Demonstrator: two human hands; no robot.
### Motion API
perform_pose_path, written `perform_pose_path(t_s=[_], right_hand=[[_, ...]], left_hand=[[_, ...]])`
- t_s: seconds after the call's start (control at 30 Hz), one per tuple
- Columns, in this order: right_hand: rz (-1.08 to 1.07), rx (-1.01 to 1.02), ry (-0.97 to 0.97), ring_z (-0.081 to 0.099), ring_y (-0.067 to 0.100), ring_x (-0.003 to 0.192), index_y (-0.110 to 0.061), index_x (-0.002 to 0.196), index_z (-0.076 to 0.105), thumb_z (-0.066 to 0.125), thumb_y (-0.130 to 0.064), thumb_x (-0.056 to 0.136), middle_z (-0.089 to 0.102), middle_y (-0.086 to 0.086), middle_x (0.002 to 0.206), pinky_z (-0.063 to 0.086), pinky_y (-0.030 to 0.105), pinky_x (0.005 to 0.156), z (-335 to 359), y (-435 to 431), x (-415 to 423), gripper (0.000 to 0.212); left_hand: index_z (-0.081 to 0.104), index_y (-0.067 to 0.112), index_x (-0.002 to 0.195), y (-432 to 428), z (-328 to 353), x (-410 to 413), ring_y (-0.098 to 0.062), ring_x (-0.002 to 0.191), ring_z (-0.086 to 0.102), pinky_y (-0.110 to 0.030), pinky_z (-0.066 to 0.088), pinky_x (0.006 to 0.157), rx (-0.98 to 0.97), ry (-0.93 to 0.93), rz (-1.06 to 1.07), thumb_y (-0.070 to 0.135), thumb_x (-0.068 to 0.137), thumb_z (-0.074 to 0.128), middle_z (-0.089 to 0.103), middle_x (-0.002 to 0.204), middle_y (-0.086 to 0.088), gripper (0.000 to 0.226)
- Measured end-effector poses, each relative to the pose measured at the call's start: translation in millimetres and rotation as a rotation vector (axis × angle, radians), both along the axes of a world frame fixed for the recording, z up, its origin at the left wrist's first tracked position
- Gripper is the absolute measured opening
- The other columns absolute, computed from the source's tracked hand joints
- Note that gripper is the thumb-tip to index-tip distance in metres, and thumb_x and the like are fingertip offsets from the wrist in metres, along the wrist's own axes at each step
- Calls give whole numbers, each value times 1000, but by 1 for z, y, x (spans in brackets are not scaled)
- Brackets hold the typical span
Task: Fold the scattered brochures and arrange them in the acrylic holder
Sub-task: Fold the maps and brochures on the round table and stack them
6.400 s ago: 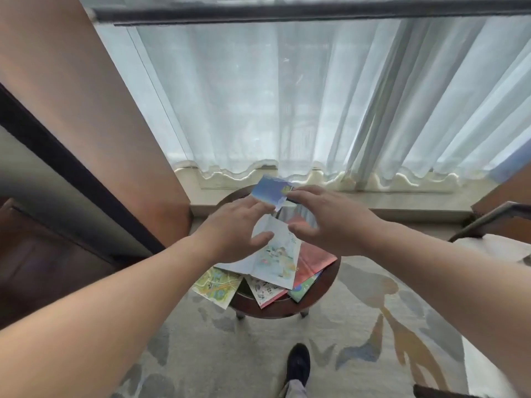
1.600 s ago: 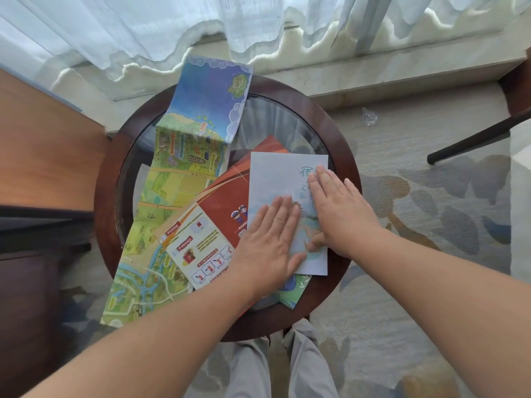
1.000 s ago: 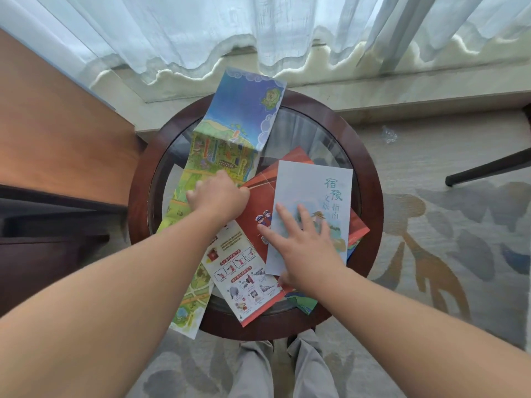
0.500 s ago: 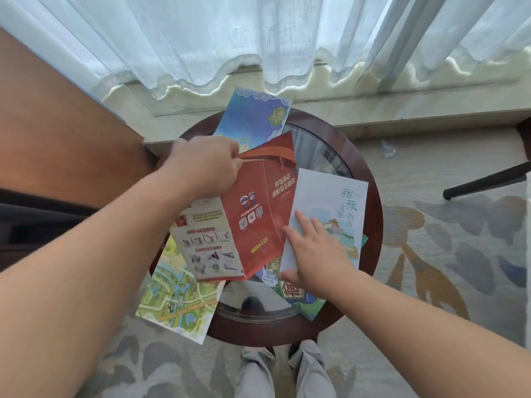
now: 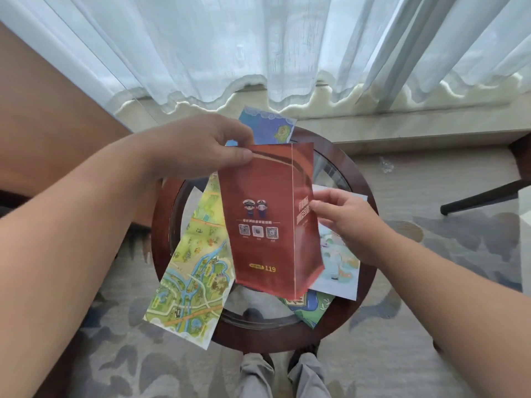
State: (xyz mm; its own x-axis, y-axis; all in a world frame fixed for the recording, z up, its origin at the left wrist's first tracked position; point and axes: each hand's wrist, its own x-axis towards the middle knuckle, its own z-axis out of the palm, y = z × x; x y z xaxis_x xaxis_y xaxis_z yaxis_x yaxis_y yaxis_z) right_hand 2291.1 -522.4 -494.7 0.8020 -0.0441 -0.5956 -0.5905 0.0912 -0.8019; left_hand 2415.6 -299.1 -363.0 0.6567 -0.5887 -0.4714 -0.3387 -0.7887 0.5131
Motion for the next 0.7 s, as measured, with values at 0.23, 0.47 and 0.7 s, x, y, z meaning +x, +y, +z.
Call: perform_pose_path(t_s=[0.23, 0.47, 0.7], right_hand=[[-90, 252, 38, 69, 15, 72, -11, 101, 60, 49, -10, 101, 75, 4, 86, 55, 30, 70, 6, -4, -11, 11], [-241, 312, 7, 71, 11, 66, -11, 95, 57, 43, -4, 102, 75, 2, 74, 56, 24, 58, 8, -5, -12, 17], [-267, 272, 13, 71, 10, 68, -10, 98, 58, 44, -4, 102, 75, 2, 76, 57, 23, 58, 9, -8, -16, 16]], left_hand=[[61, 23, 82, 5, -45, -3, -31, 96, 66, -56, 58, 77, -152, 81, 361, 33, 95, 57, 59, 125, -3, 16], [60, 22, 93, 3, -84, -13, -28, 93, 68, -44, 61, 77, -201, 173, 669, 12, 94, 53, 67, 101, -9, 11], [54, 28, 94, 9, -98, -18, -19, 71, 69, -33, 59, 56, -102, 174, 672, 4, 87, 51, 68, 91, -6, 25]])
